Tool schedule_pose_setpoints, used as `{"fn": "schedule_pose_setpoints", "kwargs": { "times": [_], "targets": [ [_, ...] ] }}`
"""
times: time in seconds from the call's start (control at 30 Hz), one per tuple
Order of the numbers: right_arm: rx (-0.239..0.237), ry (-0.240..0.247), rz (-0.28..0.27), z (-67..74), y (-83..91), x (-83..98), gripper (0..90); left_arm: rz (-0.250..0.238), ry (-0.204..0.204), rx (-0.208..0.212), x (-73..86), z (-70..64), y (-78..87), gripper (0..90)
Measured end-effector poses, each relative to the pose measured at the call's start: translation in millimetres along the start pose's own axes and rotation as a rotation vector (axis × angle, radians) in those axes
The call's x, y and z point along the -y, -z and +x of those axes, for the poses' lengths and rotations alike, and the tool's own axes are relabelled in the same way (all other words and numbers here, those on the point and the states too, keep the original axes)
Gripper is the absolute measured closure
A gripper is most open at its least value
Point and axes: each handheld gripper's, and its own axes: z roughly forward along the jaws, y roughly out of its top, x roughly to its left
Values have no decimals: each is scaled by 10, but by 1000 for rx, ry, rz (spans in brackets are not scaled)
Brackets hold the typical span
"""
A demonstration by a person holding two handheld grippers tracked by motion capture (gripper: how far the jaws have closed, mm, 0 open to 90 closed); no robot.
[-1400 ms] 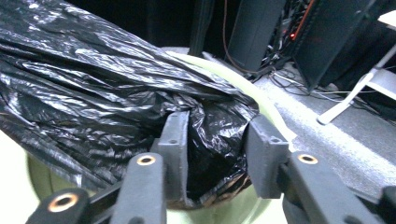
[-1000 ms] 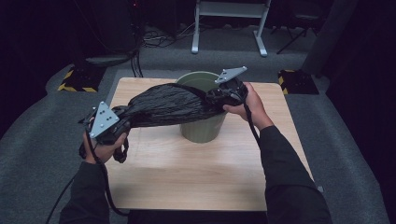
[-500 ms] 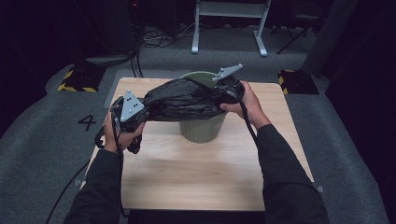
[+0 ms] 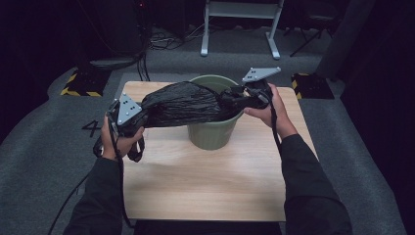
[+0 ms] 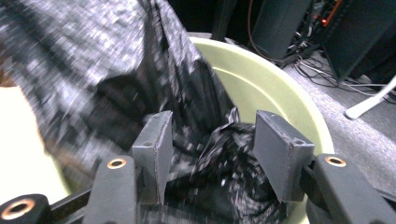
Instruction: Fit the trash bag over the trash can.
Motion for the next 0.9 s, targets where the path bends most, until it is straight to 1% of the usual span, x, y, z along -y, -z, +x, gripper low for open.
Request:
{"fn": "schedule_pose_setpoints", "kwargs": {
  "times": [0.07,0.1,0.13,0.2,0.27,0.33,0.37,0.43,0.5,0.53,0.57,0.6,0.63,0.67,0.7,0.73,0.77,0.8,0.87,0.9],
  "targets": [
    [-24,15,-1,13,30,24,482,4,-2,-6,2,4,6,884],
    [-23,21,-2,19,41,33,482,5,-5,-7,0,-5,2,884],
    [-37,19,-13,23,52,47,482,5,-9,-3,-3,-15,-4,884],
    [-90,9,-34,38,49,80,500,5,-8,8,-12,-44,-27,883],
    [-87,25,-12,75,-2,95,542,-2,-9,21,-28,-84,-66,883],
    [-87,31,11,132,-105,102,567,-5,-13,36,-58,-132,-110,884],
    [-81,41,22,151,-140,100,588,-9,-16,42,-76,-159,-131,884],
    [-62,60,53,193,-224,93,593,-18,-20,59,-114,-210,-172,883],
    [-30,60,73,212,-287,84,595,-23,-25,75,-156,-246,-219,883],
    [-13,60,84,217,-313,79,594,-26,-21,84,-178,-266,-248,883],
    [15,57,92,220,-338,73,579,-30,-16,93,-199,-292,-274,883],
    [45,48,98,218,-360,65,569,-34,-18,100,-218,-322,-297,883],
    [64,36,102,217,-376,59,556,-37,-24,110,-236,-353,-318,883],
    [81,31,104,213,-385,57,521,-36,-34,119,-256,-393,-340,883],
    [107,18,103,206,-390,56,481,-34,-42,121,-266,-416,-351,883],
    [118,4,103,202,-386,58,476,-31,-51,126,-277,-441,-366,883],
    [119,-5,99,189,-376,64,445,-26,-59,131,-287,-465,-382,883],
    [114,-18,83,172,-353,72,401,-25,-63,131,-291,-480,-391,883],
    [108,-35,58,140,-293,81,373,-22,-63,132,-292,-494,-401,883],
    [100,-44,37,120,-246,87,349,-19,-62,134,-290,-494,-406,883]
  ]
}}
